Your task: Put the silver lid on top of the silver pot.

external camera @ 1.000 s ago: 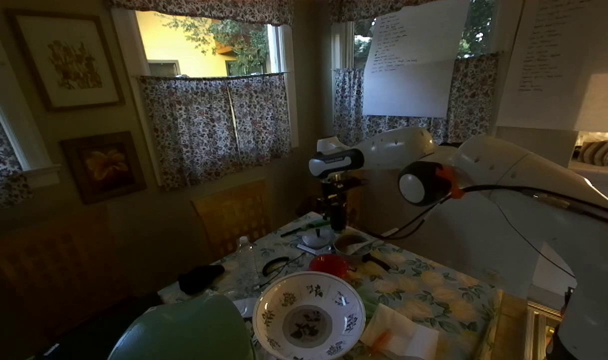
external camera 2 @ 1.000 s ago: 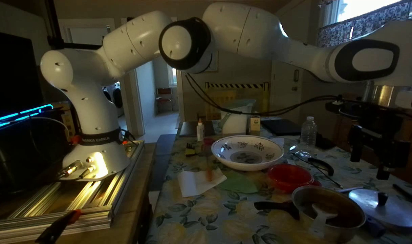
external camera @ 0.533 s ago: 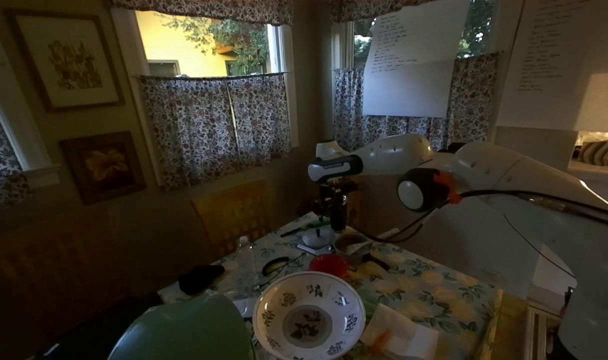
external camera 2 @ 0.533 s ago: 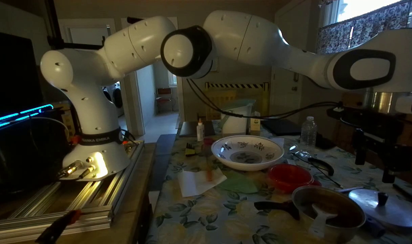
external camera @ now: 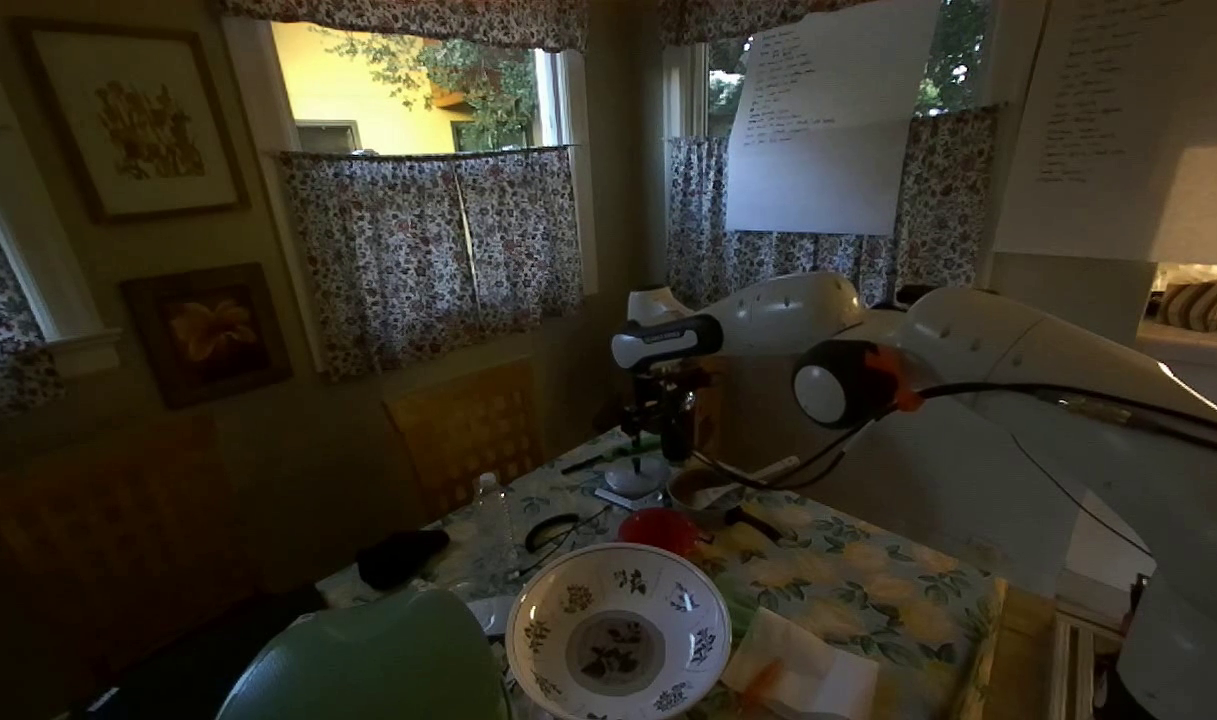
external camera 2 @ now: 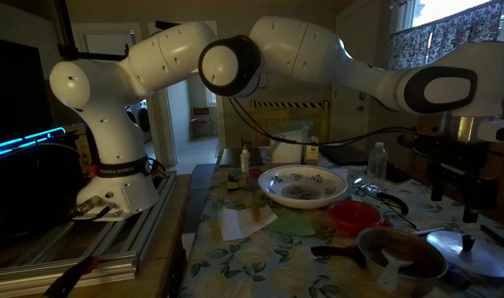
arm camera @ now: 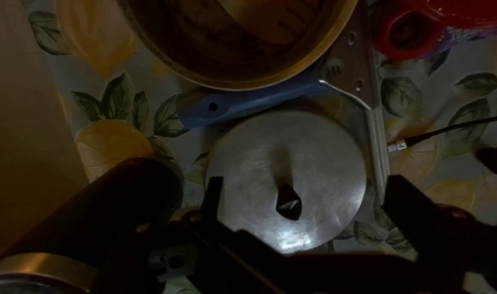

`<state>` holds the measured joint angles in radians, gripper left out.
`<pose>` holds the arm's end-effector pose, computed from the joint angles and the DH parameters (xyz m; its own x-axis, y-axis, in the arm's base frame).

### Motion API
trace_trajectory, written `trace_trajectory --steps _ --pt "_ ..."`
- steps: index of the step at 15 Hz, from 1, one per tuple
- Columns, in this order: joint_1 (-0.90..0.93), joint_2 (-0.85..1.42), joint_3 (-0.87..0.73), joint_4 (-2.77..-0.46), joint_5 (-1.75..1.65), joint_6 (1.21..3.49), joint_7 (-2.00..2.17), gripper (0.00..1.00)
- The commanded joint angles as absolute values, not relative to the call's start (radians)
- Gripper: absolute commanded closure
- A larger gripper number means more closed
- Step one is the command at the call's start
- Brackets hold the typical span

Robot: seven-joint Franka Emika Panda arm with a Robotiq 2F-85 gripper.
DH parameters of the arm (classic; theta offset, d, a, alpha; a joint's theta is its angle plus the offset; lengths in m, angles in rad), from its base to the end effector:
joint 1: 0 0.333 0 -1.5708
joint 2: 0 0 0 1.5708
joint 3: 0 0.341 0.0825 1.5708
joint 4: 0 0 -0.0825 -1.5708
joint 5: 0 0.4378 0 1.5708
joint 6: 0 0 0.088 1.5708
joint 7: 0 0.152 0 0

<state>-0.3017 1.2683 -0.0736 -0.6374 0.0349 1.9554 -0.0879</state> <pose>0.8372 -0.2910 0.1434 0.9690 -0.2425 0.0476 -0.2445 -0.9687 0.0416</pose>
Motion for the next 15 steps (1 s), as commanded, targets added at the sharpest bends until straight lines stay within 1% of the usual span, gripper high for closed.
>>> trace_trajectory --steps 1,8,15 --pt "-0.303 1.314 -0.065 -0.599 0.041 2.015 -0.093 0.0" --pt "-0.317 1.373 -0.057 -0.591 0.046 2.153 -0.119 0.0" --pt "-0.347 1.421 0.002 -0.589 0.061 2.293 -0.198 0.0"
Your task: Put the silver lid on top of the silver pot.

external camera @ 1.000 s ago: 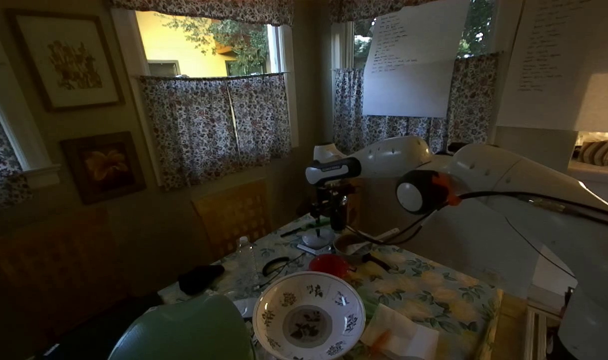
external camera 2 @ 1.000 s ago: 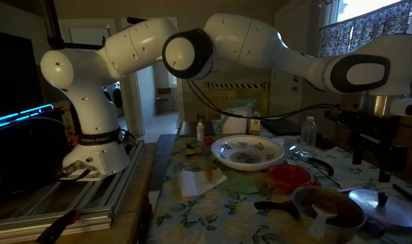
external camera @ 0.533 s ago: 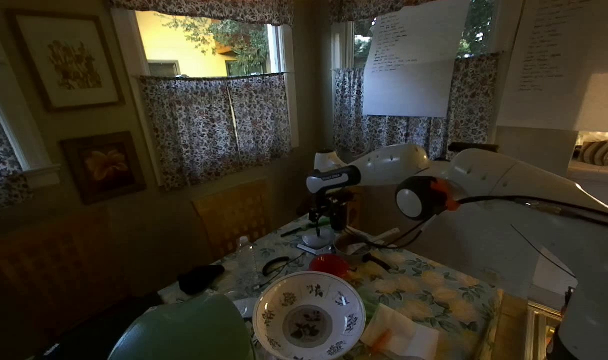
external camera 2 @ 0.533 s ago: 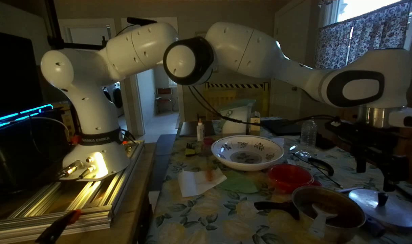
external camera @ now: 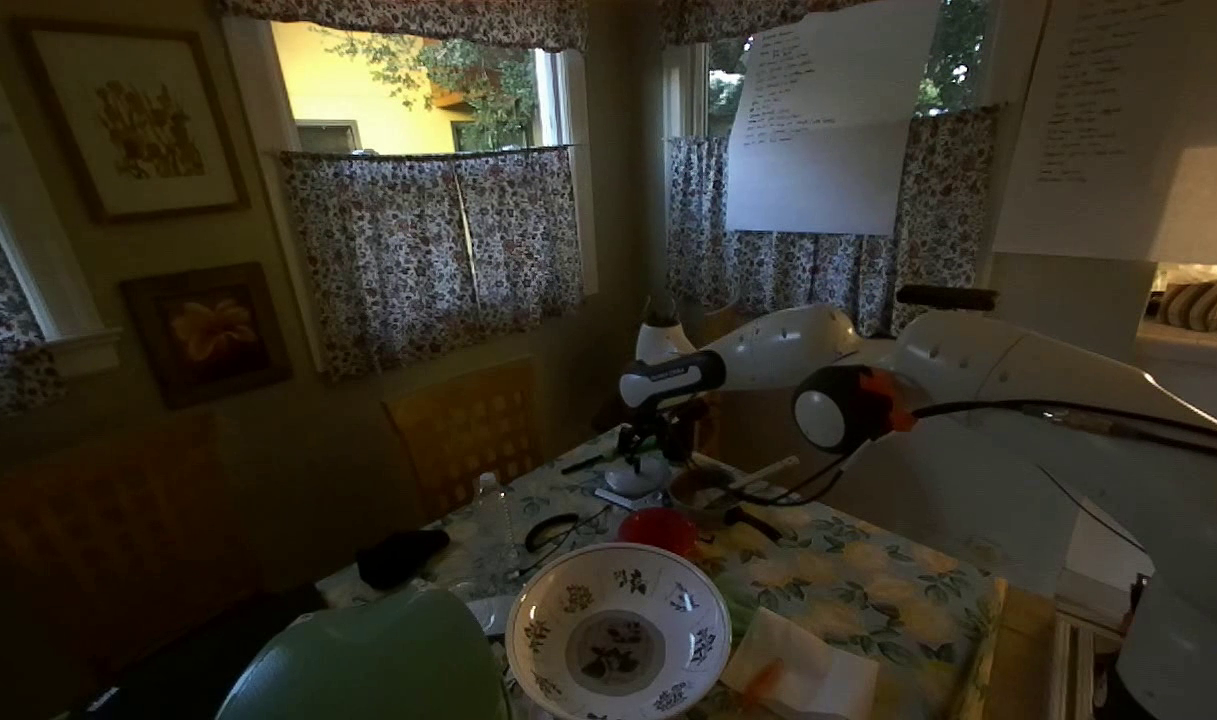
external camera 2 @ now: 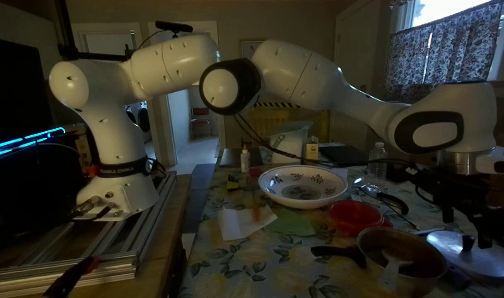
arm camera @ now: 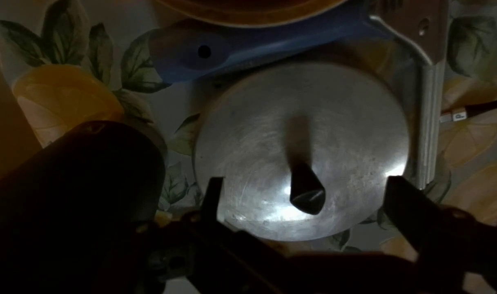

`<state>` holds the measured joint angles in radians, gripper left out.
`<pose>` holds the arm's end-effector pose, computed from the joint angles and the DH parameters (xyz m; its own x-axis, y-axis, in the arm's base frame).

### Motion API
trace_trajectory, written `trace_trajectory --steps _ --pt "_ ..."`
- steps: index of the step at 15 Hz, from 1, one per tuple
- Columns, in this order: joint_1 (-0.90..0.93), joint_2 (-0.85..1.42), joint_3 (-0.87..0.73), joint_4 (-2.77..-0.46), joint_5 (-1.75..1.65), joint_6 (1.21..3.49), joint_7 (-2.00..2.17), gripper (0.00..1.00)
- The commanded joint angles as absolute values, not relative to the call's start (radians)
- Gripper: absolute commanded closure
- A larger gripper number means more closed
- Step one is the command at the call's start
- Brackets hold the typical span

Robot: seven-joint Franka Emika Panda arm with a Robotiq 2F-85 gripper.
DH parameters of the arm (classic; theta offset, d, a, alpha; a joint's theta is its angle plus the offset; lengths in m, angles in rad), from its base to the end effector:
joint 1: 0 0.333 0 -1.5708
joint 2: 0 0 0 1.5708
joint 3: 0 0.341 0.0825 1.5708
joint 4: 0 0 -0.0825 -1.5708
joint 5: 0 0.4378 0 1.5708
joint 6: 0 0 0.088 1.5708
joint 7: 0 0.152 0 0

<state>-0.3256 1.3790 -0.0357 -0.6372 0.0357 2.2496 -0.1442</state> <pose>0.8503 -0.3007 0.0755 0.9543 -0.1924 0.2289 -0.2058 -0.9779 0.0361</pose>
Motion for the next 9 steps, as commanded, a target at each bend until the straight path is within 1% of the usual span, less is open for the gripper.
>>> trace_trajectory --steps 1,5,9 --pt "-0.352 1.426 0.016 -0.589 0.062 2.309 -0.214 0.0" --pt "-0.362 1.438 0.057 -0.59 0.055 2.351 -0.262 0.0" --pt "-0.363 1.448 0.064 -0.587 0.045 2.378 -0.284 0.0"
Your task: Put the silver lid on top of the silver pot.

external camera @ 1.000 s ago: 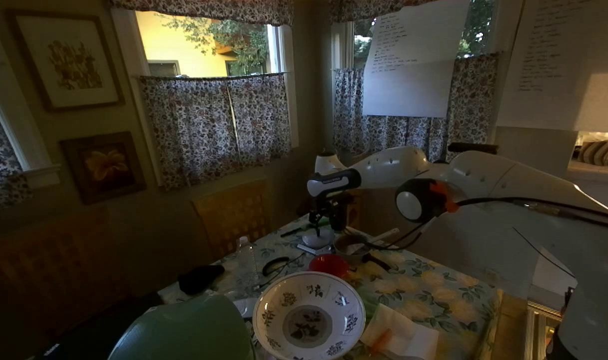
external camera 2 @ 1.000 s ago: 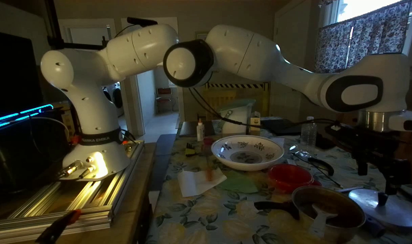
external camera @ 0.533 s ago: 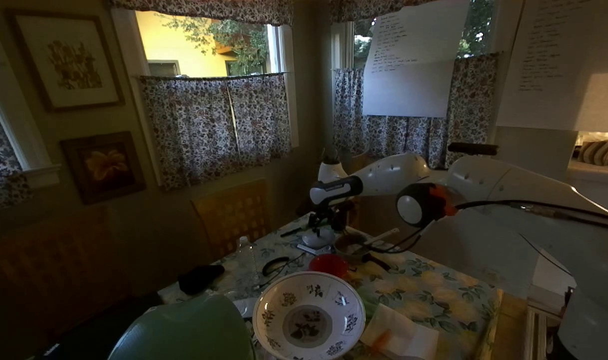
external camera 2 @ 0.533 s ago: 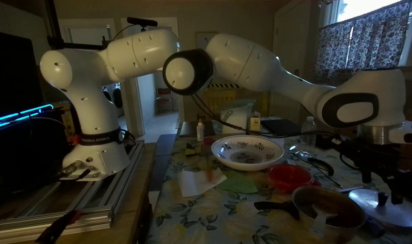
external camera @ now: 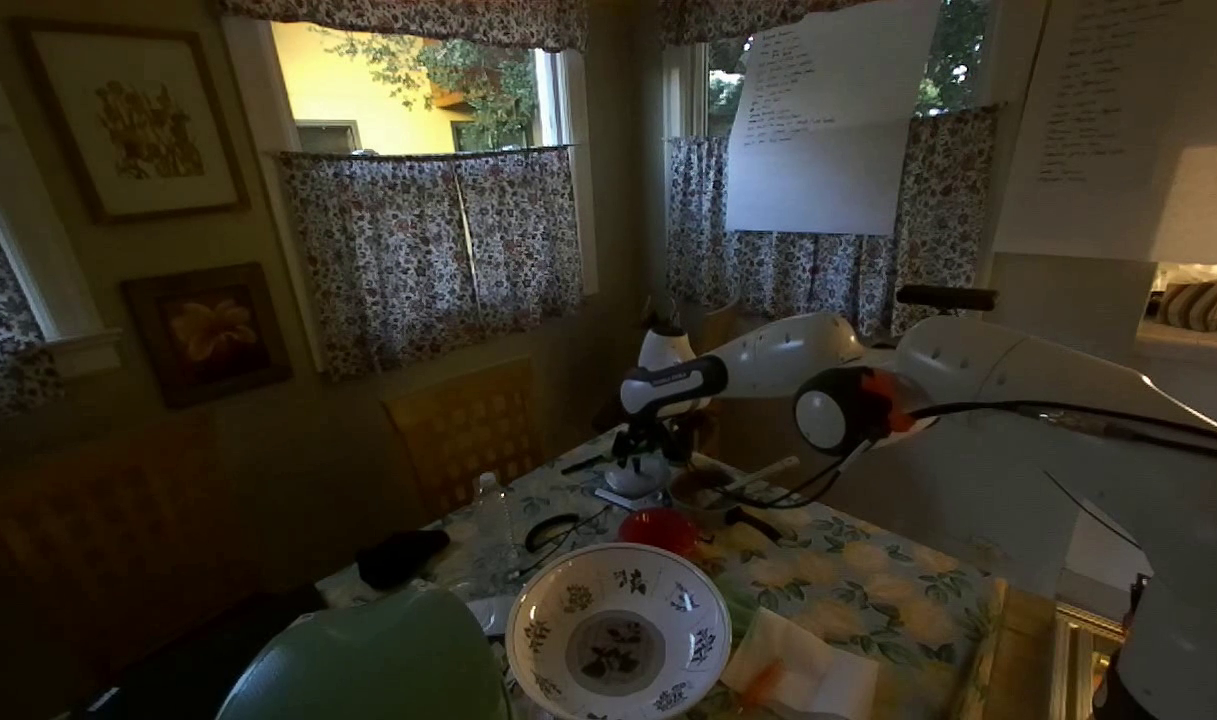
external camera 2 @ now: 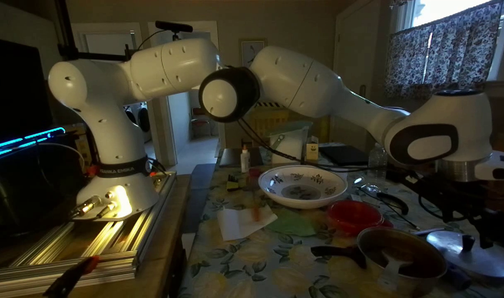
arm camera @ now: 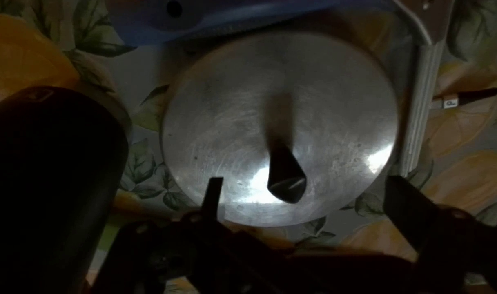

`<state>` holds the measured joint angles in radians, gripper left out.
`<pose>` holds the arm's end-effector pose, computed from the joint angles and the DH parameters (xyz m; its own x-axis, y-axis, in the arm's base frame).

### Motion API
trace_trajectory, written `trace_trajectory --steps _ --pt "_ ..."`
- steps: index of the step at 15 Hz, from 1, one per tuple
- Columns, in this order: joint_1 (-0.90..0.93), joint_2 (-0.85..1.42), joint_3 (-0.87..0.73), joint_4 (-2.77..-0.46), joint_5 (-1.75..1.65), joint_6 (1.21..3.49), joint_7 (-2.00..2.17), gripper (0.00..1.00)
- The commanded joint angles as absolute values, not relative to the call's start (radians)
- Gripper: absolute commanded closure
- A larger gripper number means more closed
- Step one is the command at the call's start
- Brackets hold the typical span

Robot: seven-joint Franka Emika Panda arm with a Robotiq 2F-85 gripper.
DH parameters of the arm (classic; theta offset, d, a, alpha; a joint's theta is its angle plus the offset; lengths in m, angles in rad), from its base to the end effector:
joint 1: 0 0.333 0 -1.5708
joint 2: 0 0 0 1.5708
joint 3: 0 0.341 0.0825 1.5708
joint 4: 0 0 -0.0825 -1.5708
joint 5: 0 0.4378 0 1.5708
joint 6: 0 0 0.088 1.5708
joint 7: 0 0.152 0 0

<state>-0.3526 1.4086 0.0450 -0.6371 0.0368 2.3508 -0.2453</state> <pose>0.8577 -0.2939 0.0618 0.9433 -0.1225 0.3084 -0.1280 -0.9918 -0.0022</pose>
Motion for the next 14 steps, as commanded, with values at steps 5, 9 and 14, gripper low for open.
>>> trace_trajectory --steps 5,9,14 --pt "-0.364 1.458 0.059 -0.586 0.044 2.399 -0.28 0.01" --pt "-0.366 1.467 0.06 -0.584 0.044 2.414 -0.282 0.39" --pt "-0.367 1.469 0.063 -0.582 0.044 2.429 -0.289 0.66"
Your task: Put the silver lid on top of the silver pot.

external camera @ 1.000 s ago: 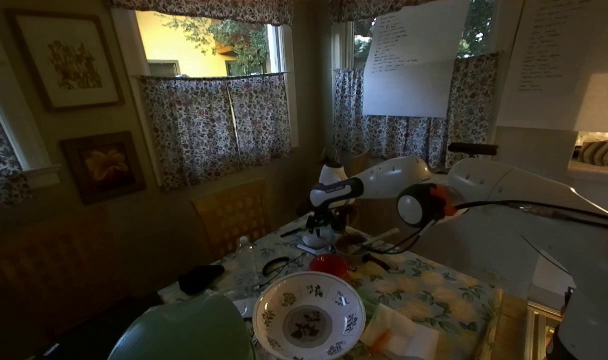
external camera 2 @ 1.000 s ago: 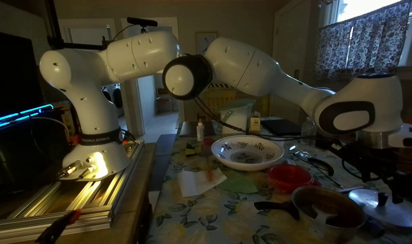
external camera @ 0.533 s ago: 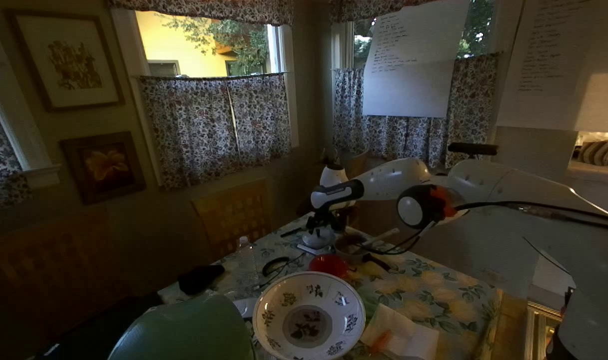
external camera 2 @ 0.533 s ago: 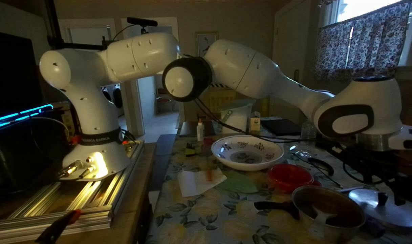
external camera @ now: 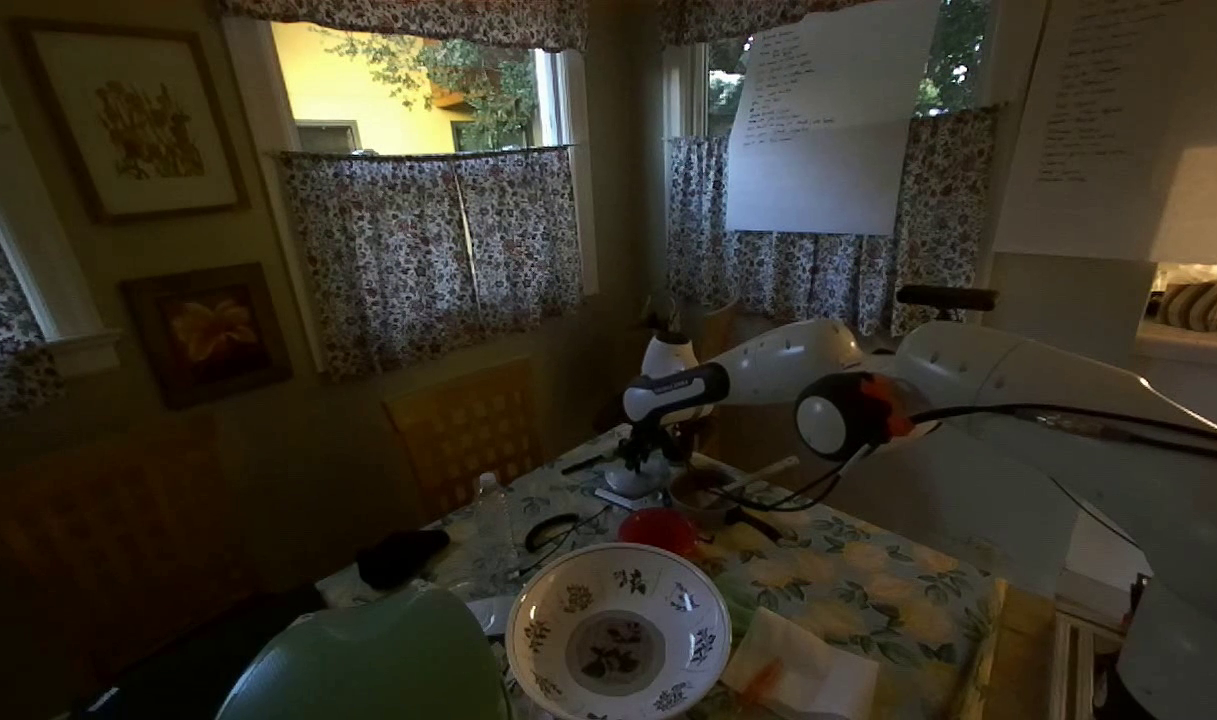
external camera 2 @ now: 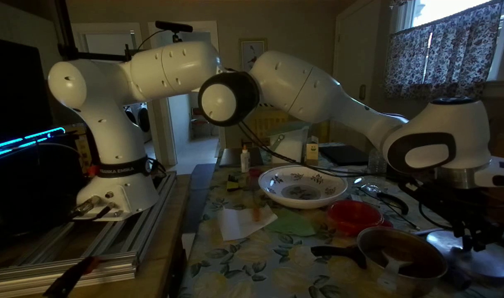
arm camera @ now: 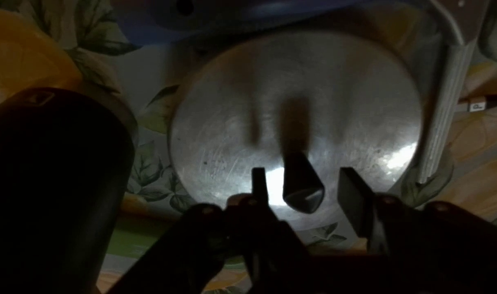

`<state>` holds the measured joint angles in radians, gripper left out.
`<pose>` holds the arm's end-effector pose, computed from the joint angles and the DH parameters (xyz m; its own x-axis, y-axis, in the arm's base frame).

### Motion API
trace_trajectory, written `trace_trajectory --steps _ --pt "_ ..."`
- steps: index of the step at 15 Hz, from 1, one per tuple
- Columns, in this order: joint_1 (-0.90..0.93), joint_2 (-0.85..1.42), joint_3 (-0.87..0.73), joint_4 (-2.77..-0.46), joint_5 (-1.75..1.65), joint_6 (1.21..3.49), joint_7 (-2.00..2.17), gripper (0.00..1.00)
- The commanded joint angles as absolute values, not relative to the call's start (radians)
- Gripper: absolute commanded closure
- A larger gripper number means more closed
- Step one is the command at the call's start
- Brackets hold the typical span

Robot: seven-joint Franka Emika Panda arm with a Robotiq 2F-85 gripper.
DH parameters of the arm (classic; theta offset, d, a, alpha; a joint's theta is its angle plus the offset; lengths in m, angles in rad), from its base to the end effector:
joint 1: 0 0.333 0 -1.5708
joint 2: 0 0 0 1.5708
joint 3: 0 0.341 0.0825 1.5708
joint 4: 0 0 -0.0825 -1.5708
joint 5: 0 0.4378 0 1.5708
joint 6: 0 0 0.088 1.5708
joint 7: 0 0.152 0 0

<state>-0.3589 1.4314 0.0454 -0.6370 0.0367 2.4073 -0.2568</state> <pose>0.8559 -0.2999 0.0486 0.9334 -0.1171 0.3393 -0.1278 -0.9918 0.0094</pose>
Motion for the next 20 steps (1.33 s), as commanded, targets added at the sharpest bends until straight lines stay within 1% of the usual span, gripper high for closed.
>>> trace_trajectory --steps 1,3,4,5,6,17,20 --pt "-0.366 1.47 0.061 -0.581 0.042 2.437 -0.291 0.7" --pt "-0.366 1.471 0.061 -0.583 0.041 2.448 -0.299 0.79" --pt "-0.366 1.471 0.062 -0.584 0.042 2.451 -0.303 0.75" --pt "-0.366 1.471 0.062 -0.584 0.042 2.454 -0.305 0.89" --pt "-0.365 1.47 0.062 -0.585 0.042 2.454 -0.305 0.94" --pt "-0.295 1.36 0.034 -0.622 0.025 2.4 -0.239 0.94" --pt "-0.283 1.309 0.018 -0.651 0.026 2.338 -0.215 0.94"
